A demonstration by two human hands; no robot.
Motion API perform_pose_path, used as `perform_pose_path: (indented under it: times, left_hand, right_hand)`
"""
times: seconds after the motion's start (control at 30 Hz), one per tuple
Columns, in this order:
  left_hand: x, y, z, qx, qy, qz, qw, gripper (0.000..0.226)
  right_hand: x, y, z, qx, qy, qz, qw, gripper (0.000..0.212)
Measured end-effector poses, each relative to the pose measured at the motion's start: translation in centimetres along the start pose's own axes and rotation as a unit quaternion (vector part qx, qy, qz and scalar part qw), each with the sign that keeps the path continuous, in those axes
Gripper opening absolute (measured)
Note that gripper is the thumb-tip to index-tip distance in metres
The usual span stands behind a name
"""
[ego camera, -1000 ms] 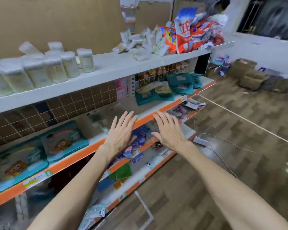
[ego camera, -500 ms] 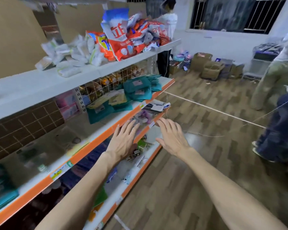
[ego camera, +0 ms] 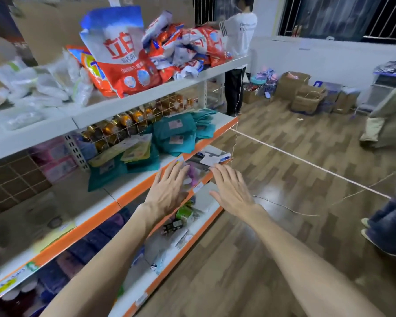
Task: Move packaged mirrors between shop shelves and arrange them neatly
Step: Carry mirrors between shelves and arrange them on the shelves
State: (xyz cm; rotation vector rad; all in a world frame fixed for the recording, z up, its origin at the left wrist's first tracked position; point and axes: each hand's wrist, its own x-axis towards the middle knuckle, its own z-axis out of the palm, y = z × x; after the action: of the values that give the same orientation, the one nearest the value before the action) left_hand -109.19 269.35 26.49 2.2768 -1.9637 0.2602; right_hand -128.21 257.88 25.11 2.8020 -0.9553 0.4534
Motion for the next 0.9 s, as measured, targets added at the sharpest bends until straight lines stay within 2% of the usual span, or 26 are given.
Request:
perform_pose_path:
  times: [0.27,0.6,0.77,0.9]
  left_hand:
    - [11.3,1.6,3.8,0.005,-0.011,-0.021,1.0,0.075]
    - [31.8,0.6,6.7,0.003,0.028,-0.032,0.999,0.075]
    - [34.9,-2.6,7.2,-0.007,0.015,-0.078,0.997,0.075]
    - [35.2,-5.7,8.1,-0.008,-0.017,-0.152,0.988,0.077]
  right_hand:
    - [6.4,7.8,4.1,-0.007,-0.005,-0.021,1.0,0.074]
    - [22.7,21.2,6.8,-0.047,-0.003,-0.029,0.998,0.072]
    - [29.5,23.1,8.6,-0.041,0.002,-0.083,0.996,0.071]
    - [34.2,22.1,11.2,-0.023,-0.021,-0.123,0.992,0.076]
